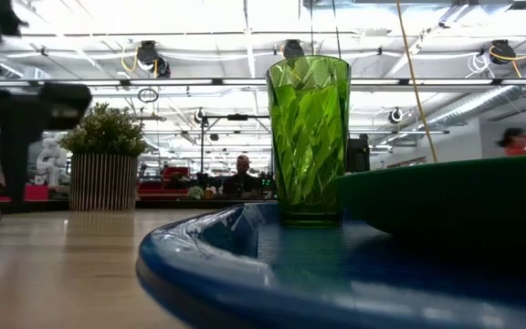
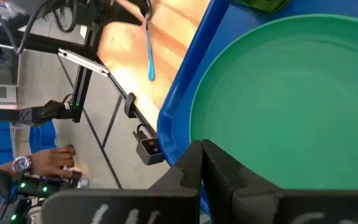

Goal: Pick and place plate/cup/fork/spoon on tray
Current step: Put the blue spoon on the blue tray to the right of the blue fork

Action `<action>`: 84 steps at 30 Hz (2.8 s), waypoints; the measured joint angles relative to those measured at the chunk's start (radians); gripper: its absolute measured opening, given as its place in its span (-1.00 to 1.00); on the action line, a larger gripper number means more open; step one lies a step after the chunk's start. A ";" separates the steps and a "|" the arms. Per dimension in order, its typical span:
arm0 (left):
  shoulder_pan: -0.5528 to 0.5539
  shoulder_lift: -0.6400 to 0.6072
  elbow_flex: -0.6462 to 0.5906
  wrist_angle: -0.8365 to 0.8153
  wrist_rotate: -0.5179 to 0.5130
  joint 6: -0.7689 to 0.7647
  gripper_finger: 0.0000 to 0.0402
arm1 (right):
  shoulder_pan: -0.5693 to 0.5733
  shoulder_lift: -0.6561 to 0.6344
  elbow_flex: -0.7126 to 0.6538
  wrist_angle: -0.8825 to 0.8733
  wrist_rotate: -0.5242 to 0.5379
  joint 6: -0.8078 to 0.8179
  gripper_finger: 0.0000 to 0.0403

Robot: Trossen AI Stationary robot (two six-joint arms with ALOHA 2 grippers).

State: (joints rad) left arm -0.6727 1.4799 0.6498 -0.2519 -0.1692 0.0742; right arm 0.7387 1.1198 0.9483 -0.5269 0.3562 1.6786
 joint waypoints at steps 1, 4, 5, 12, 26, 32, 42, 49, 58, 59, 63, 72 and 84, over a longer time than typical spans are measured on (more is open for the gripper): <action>0.010 0.000 -0.012 0.007 0.021 0.002 0.05 | 0.000 0.000 0.000 0.000 -0.002 -0.001 -1.00; 0.027 0.000 -0.042 0.035 0.080 0.020 -0.02 | 0.000 0.000 0.000 0.000 -0.003 0.000 -1.00; 0.030 0.000 -0.050 0.050 0.093 0.029 -0.04 | 0.000 0.000 0.000 0.000 -0.003 0.000 -1.00; 0.034 0.005 -0.098 0.163 0.122 0.055 -0.23 | 0.000 0.000 0.000 0.001 0.006 0.004 -1.00; 0.081 0.124 -0.102 0.365 0.162 -0.107 -0.85 | -0.001 0.001 0.000 0.000 0.042 -0.003 -1.00; 0.094 0.122 -0.103 0.413 0.142 -0.196 -0.89 | -0.001 0.001 0.000 0.000 0.042 -0.019 -1.00; 0.096 0.015 -0.106 0.386 0.117 -0.307 -0.92 | 0.000 0.001 0.000 0.061 0.128 -0.056 -1.00; 0.095 -0.131 -0.106 0.323 0.109 -0.360 -0.95 | -0.026 0.001 0.001 0.106 0.252 -0.100 -1.00; 0.095 -0.344 -0.101 0.295 0.099 -0.428 -0.96 | -0.108 0.003 0.135 0.111 0.468 -0.364 -1.00; 0.095 -0.361 -0.089 0.268 0.089 -0.428 -0.96 | -0.121 0.007 0.160 0.113 0.483 -0.408 -1.00; 0.096 -0.381 0.010 0.096 0.063 -0.400 -0.94 | -0.177 0.037 0.259 0.113 0.480 -0.565 -1.00; 0.116 -0.353 0.191 -0.017 0.012 -0.355 -0.94 | -0.255 0.155 0.441 0.101 0.360 -0.775 -1.00; 0.116 -0.230 0.394 -0.132 -0.016 -0.246 -0.94 | -0.300 0.432 0.712 0.016 0.161 -0.938 -0.99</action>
State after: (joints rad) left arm -0.5562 1.2501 1.0436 -0.3835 -0.1856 -0.1714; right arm 0.4384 1.5516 1.6604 -0.5111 0.5176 0.7409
